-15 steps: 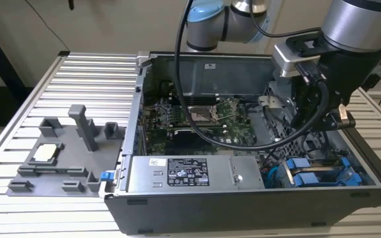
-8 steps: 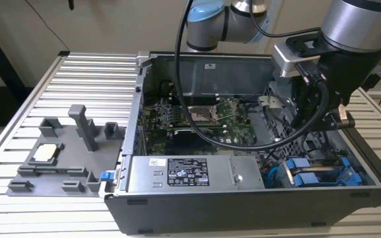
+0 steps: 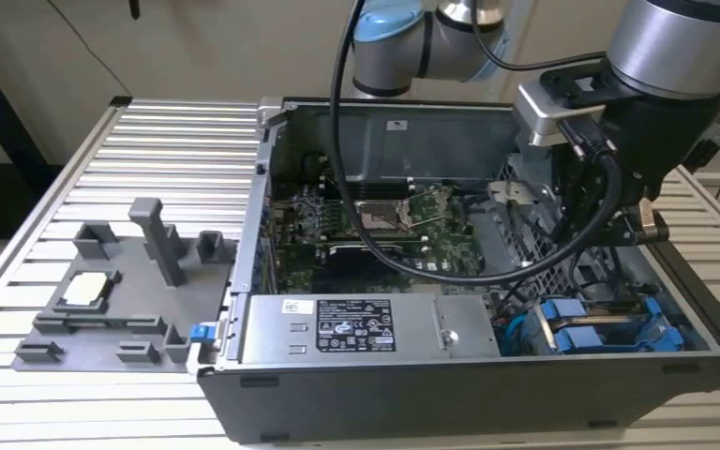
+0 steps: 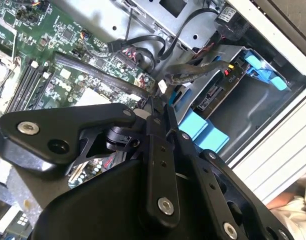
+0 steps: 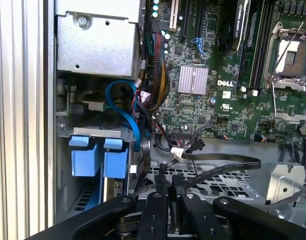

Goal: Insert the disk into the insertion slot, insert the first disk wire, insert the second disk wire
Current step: 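Insert the second disk wire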

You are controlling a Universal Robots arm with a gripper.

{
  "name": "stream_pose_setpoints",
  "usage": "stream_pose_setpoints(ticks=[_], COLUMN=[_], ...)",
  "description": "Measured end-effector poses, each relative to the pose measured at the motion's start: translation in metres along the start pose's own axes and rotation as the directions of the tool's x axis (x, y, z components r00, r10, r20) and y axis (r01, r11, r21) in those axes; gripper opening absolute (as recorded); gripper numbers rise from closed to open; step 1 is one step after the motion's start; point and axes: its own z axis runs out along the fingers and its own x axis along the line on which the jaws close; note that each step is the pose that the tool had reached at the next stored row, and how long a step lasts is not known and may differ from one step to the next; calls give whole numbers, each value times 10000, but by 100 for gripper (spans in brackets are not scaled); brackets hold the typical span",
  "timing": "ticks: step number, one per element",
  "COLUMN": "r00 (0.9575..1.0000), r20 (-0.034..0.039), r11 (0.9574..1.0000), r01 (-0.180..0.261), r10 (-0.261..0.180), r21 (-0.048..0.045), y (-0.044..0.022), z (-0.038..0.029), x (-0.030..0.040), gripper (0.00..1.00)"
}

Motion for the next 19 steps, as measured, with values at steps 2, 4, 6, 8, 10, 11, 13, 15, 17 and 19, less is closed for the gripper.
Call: stream_pose_setpoints(ticks=[2,4,6,8,10,11,13,15,17,19], r00=[10000,10000,10000,10000,10000,10000,10000,10000,10000,10000], r20=[1,1,0,3,7,8,12,14,20,22], r11=[10000,10000,10000,10000,10000,10000,9999,9998,9997,9996], r01=[0,0,0,-2,-5,-6,-9,-12,-16,-19], r10=[0,0,0,2,5,6,9,12,16,19], r21=[0,0,-1,-26,-76,-98,-141,-184,-235,-288], y=[0,0,0,-3,-11,-12,-15,-18,-23,-30], z=[0,0,-1,-2,-5,-7,-10,-13,-15,-17], x=[0,0,6,48,114,152,233,311,387,450], gripper=[16,16,16,16,16,16,16,16,16,16])
